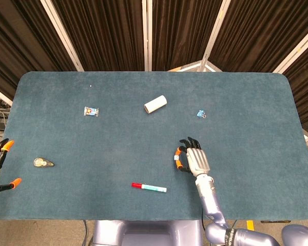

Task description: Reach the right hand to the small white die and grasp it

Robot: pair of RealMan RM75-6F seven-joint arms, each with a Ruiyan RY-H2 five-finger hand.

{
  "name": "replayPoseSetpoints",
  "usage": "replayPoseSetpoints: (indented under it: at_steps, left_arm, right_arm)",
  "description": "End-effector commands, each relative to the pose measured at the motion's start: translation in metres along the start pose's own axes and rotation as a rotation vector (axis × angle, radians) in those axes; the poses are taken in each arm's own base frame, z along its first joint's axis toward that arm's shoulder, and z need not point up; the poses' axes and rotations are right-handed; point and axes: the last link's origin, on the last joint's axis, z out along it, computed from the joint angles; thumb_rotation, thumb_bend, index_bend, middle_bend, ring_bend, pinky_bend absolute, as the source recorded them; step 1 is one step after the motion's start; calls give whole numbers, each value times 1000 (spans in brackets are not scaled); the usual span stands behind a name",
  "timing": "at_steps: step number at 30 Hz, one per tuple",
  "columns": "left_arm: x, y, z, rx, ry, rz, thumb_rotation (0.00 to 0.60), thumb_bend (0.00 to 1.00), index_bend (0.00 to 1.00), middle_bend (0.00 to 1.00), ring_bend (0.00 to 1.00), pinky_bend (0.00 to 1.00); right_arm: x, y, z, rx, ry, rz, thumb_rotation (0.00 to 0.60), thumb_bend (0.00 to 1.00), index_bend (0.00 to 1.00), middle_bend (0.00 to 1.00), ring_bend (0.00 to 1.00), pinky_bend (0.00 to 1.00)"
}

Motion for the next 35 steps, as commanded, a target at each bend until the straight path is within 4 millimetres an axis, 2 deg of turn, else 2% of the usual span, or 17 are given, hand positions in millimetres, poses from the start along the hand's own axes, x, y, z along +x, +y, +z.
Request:
replayPoseSetpoints:
  at_steps: [1,5,6,9,12,17,26,30,35]
  left_arm:
    - [0,1,0,0,-1,-1,600,72,0,0,0,0]
    - [0,2,0,-3,1,2,600,72,0,0,0,0]
    - [0,3,-1,-4,1,4,600,72,0,0,0,0]
    - [-1,4,-1,-8,0,8,600,72,0,0,0,0]
    - [-1,6,-1,-13,2,11,600,72,0,0,0,0]
    - [-1,8,-3,-19,2,16,600,73,0,0,0,0]
    - [-3,10,-3,-29,-4,24,600,72,0,0,0,0]
    - [-5,10,-3,-30,-10,29,600,73,0,0,0,0]
    - [-5,6,-3,-11,-11,25,600,70,0,0,0,0]
  right_arm:
    - [54,-15,-11,91,129,-66,600,392,525,149,0,0]
    - [83,-14,-27,97,156,-98,600,310,377,75,0,0]
    - [87,-12,-30,91,151,-102,600,271,317,48,0,0]
    - [95,-2,-41,68,137,-110,600,210,226,10,0,0]
    - [100,13,-52,43,125,-129,600,188,192,0,0,0]
    - [110,44,-74,10,144,-148,600,183,188,0,0,0]
    - [129,105,-127,-9,204,-215,600,167,166,0,0,0]
    - [138,120,-143,2,251,-260,600,155,126,0,0,0]
    - [146,124,-147,14,282,-278,600,152,94,0,0,0]
